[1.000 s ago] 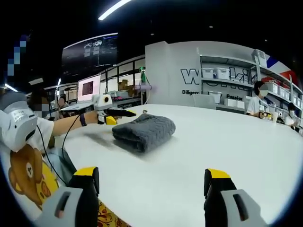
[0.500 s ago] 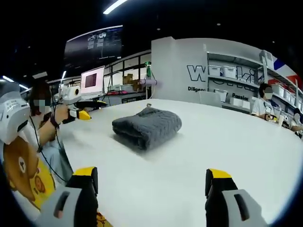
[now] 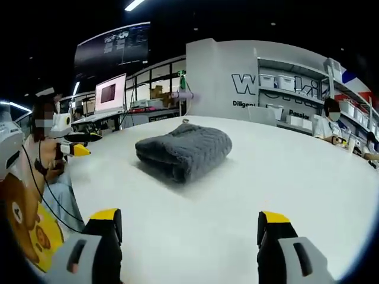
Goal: Fold the towel on the table until its edges align and the towel forms a compact rectangular stack.
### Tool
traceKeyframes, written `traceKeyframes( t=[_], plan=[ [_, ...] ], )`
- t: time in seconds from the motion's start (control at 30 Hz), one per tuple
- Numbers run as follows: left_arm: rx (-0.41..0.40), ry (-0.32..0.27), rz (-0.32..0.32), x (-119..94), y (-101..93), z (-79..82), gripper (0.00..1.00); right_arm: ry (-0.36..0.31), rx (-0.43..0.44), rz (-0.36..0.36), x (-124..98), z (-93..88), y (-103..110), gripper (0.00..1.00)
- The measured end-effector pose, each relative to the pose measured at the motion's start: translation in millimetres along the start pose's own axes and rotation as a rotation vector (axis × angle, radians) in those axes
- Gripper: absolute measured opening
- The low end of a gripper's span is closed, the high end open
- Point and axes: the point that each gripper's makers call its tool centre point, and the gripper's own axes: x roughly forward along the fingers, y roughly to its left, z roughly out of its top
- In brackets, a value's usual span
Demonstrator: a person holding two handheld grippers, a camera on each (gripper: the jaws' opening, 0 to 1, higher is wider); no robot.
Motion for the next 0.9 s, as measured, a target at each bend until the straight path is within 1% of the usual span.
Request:
traceKeyframes(
  t=[0.07,0.17,0.27,0.37,0.5,0.7,0.9],
  plan=[
    [-0.017,-0.015,0.005,-3.0,-1.0,0.8,0.99,-0.004,0.012,-0.012,1.6,-0.8,0.7,0.99],
    [-0.017,-0.027,0.004,-5.8,-3.7,2.9,0.99,-0.002,0.025,-0.005,4.0,-3.8,6.0,0.99],
    [-0.011,-0.034,0.003,-7.1,-5.0,5.2,0.99,-0.014,0.036,-0.007,5.3,-2.6,8.9,0.99],
    [-0.005,-0.033,0.004,-7.9,-5.2,4.8,0.99,-0.029,0.054,-0.014,5.6,-0.6,9.3,0.99],
    [-0.006,-0.024,0.003,-8.3,-5.3,2.1,0.99,-0.016,0.051,-0.033,4.6,-3.4,8.0,0.99],
    [-0.019,-0.038,0.012,-9.6,-4.6,2.9,0.99,-0.034,0.070,-0.049,0.0,-1.4,6.6,0.99],
    [-0.022,-0.036,0.002,-9.3,-7.1,1.7,0.99,-0.033,0.067,-0.045,-1.3,-3.2,10.4,0.99]
  ],
)
